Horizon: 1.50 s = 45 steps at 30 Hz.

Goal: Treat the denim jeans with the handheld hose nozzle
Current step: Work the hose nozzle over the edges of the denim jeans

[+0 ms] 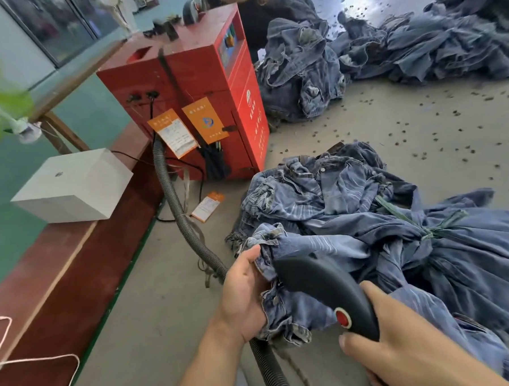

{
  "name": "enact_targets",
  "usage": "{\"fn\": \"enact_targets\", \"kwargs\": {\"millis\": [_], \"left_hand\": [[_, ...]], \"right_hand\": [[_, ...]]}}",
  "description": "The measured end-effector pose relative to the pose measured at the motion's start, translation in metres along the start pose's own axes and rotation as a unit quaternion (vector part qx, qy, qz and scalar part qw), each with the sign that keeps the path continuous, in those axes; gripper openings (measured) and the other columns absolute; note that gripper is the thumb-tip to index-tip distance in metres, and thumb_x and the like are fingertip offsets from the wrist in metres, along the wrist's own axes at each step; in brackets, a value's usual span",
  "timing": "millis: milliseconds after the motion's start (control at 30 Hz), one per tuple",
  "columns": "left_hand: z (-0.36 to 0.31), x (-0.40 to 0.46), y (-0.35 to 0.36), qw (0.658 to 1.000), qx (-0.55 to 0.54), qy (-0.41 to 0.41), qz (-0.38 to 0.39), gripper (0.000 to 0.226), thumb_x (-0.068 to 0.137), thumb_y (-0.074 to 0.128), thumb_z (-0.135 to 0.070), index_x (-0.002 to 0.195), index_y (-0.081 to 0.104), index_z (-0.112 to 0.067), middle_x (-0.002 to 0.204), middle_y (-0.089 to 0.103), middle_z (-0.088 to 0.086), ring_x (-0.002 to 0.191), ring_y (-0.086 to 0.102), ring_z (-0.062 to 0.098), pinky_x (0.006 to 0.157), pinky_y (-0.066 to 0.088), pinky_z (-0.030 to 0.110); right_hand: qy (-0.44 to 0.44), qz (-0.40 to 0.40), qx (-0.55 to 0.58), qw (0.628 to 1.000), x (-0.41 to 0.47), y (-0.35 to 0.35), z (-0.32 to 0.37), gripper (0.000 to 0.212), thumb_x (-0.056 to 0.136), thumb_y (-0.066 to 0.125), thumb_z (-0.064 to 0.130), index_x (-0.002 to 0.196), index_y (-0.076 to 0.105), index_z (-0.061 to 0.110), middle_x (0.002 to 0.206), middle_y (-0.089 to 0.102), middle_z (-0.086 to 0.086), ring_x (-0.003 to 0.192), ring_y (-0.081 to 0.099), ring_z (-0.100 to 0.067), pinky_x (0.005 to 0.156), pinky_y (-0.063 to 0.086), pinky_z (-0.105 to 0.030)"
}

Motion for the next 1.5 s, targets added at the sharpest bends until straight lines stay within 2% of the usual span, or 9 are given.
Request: {"fn": "enact_targets", "kwargs": {"millis": [167,333,600,733,933,1100,1300,1400,1500], "left_hand": [[0.003,-0.001,0.004,0.999,-0.025,-0.019,0.021,0.058,0.106,0.037,-0.048,0.140,0.063,-0.007,0.145,0.059,0.020,0.137,0.055,0.035,0.115,0.044,0.048],[0.007,-0.004,0.007,0.998,-0.045,-0.017,0.029,0.060,0.111,0.028,-0.046,0.147,0.055,-0.005,0.153,0.051,0.020,0.145,0.045,0.035,0.120,0.036,0.047],[0.013,-0.013,0.022,0.992,-0.073,-0.037,0.100,0.056,0.112,0.036,-0.040,0.155,0.042,-0.005,0.160,0.039,0.023,0.150,0.036,0.039,0.126,0.025,0.053],[0.008,-0.016,0.020,0.994,0.067,0.070,0.050,0.040,0.093,0.065,-0.001,0.132,0.063,-0.002,0.138,0.059,0.031,0.130,0.058,0.046,0.106,0.051,0.050],[0.011,-0.011,0.033,0.978,0.055,0.200,0.033,0.057,0.086,0.067,0.011,0.135,0.044,-0.006,0.135,0.065,0.018,0.132,0.060,0.031,0.103,0.052,0.034],[0.007,0.003,0.056,0.936,0.214,0.275,-0.061,0.067,0.080,0.089,-0.021,0.138,0.057,-0.031,0.131,0.071,-0.003,0.125,0.065,0.016,0.102,0.054,0.028],[0.007,0.025,0.070,0.859,0.347,0.351,-0.138,0.010,0.088,0.078,-0.008,0.090,0.073,-0.016,0.078,0.066,-0.020,0.079,0.060,-0.004,0.079,0.051,0.021],[0.003,0.031,0.075,0.827,0.398,0.361,-0.167,0.024,0.086,0.077,-0.001,0.110,0.078,-0.002,0.102,0.077,-0.010,0.100,0.070,0.002,0.097,0.055,0.025],[0.001,0.033,0.080,0.828,0.414,0.351,-0.136,0.026,0.086,0.077,-0.001,0.109,0.080,-0.014,0.107,0.075,-0.009,0.102,0.069,-0.001,0.095,0.055,0.024]], "right_hand": [[-0.015,0.021,-0.033,0.999,-0.004,-0.002,-0.001,0.024,0.089,0.068,0.040,0.101,0.049,0.031,0.073,0.062,0.003,0.059,0.055,-0.001,0.063,0.042,-0.017],[-0.032,-0.026,-0.059,0.997,-0.004,-0.017,0.003,0.022,0.085,0.066,0.044,0.086,0.046,0.033,0.078,0.059,0.034,0.062,0.053,0.004,0.066,0.041,-0.012],[0.020,-0.099,0.103,0.990,0.014,-0.025,-0.005,0.016,0.096,0.063,0.019,0.097,0.048,0.021,0.047,0.058,-0.008,0.038,0.052,-0.021,0.043,0.043,-0.031],[0.018,-0.112,0.176,0.978,0.003,-0.046,-0.006,0.018,0.094,0.066,0.016,0.101,0.049,0.014,0.053,0.059,-0.023,0.038,0.049,-0.028,0.044,0.042,-0.036],[-0.004,-0.070,0.177,0.982,-0.009,-0.062,0.008,0.021,0.086,0.071,0.021,0.092,0.053,0.029,0.056,0.059,-0.030,0.039,0.052,-0.035,0.043,0.045,-0.036],[-0.010,-0.102,0.053,0.993,-0.019,-0.061,0.010,0.026,0.079,0.075,0.034,0.092,0.053,0.039,0.058,0.066,-0.013,0.041,0.059,-0.021,0.045,0.047,-0.031],[0.012,-0.156,-0.061,0.986,-0.020,-0.069,0.007,0.031,0.075,0.085,0.026,0.090,0.058,0.030,0.084,0.068,0.020,0.068,0.063,-0.002,0.059,0.044,-0.033],[0.022,-0.135,-0.080,0.987,-0.017,-0.070,0.003,0.032,0.073,0.086,0.030,0.090,0.059,0.033,0.093,0.069,0.010,0.086,0.064,-0.001,0.063,0.045,-0.026],[0.038,-0.101,-0.085,0.991,-0.005,-0.062,-0.001,0.028,0.081,0.080,0.035,0.091,0.055,0.029,0.084,0.067,0.026,0.070,0.065,0.003,0.058,0.048,-0.019]]}}
Point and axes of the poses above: each hand's wrist, its own x-axis towards the middle knuckle, its own y-axis out of the palm, z = x × y, the point moved 2 cm from there along x, towards the middle knuckle
